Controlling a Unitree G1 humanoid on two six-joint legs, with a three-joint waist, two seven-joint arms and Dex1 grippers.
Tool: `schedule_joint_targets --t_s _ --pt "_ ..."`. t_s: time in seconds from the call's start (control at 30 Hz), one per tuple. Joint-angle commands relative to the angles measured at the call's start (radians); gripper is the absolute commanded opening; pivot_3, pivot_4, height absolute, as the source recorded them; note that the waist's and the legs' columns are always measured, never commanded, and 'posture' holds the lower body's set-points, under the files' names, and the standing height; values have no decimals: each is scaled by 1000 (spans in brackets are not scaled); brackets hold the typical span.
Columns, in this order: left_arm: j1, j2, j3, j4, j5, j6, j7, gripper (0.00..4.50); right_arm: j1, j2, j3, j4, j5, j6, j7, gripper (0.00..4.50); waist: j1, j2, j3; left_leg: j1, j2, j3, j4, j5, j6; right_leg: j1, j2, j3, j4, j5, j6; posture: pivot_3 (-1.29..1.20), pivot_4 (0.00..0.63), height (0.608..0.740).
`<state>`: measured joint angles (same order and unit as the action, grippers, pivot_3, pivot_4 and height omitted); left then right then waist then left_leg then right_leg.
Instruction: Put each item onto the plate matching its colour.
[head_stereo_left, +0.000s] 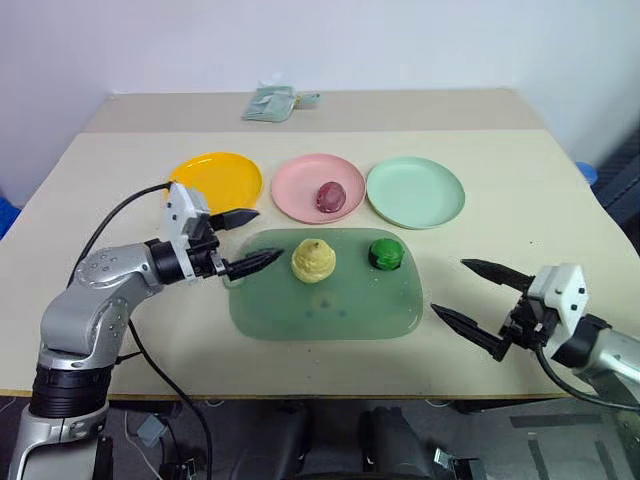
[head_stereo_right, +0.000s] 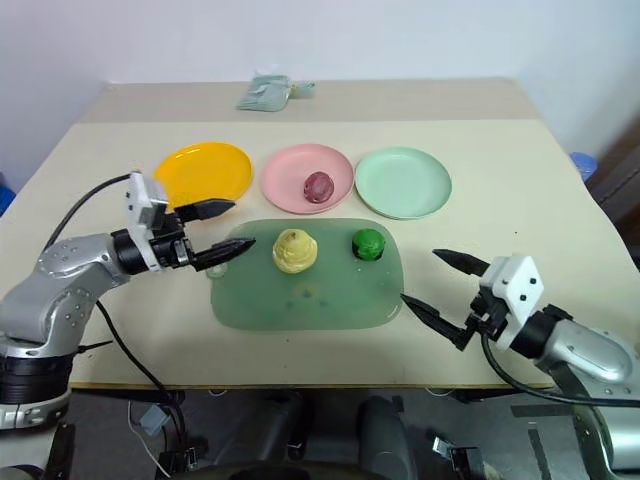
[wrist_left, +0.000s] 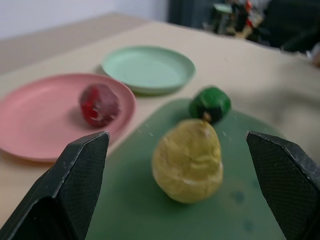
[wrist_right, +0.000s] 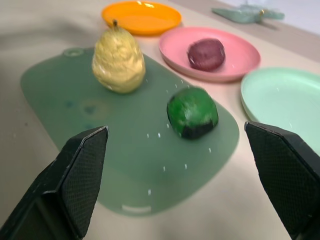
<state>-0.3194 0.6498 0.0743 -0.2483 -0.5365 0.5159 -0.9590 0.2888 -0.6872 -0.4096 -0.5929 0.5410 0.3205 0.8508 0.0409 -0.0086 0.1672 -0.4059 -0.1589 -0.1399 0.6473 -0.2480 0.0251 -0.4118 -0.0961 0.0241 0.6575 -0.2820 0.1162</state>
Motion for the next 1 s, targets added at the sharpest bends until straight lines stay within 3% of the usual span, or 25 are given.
schedule_joint_targets --t_s 0.03,0.33,0.6,0.77,1.0 --pt "-21 -3 -59 41 87 -95 -8 4481 -6 -6 -28 -53 26 6 -24 4500 -1 0 0 0 0 0 0 0 0 0 0 0 0 0 0 0 150 740" --pt "-104 -143 -176 184 224 -198 73 4481 -25 -5 -26 -81 44 29 -75 4500 0 0 0 0 0 0 0 0 0 1 0 -1 -2 0 0 0 150 740" --pt "-111 -213 -227 229 242 -200 70 4481 -33 -14 -25 -135 62 70 -116 4500 -1 0 0 0 0 0 0 0 0 1 0 -1 -2 0 0 0 150 740" --pt "-126 -240 -223 301 257 -238 69 3146 -63 -22 -18 -125 69 83 -122 4500 1 0 0 0 0 0 0 0 0 1 0 -1 -2 0 0 0 150 740" --pt "-116 -293 -127 330 234 -297 177 3146 -82 -22 -4 -119 64 84 -122 4500 0 0 0 0 0 0 0 1 -1 1 0 -1 -3 0 0 0 150 740"
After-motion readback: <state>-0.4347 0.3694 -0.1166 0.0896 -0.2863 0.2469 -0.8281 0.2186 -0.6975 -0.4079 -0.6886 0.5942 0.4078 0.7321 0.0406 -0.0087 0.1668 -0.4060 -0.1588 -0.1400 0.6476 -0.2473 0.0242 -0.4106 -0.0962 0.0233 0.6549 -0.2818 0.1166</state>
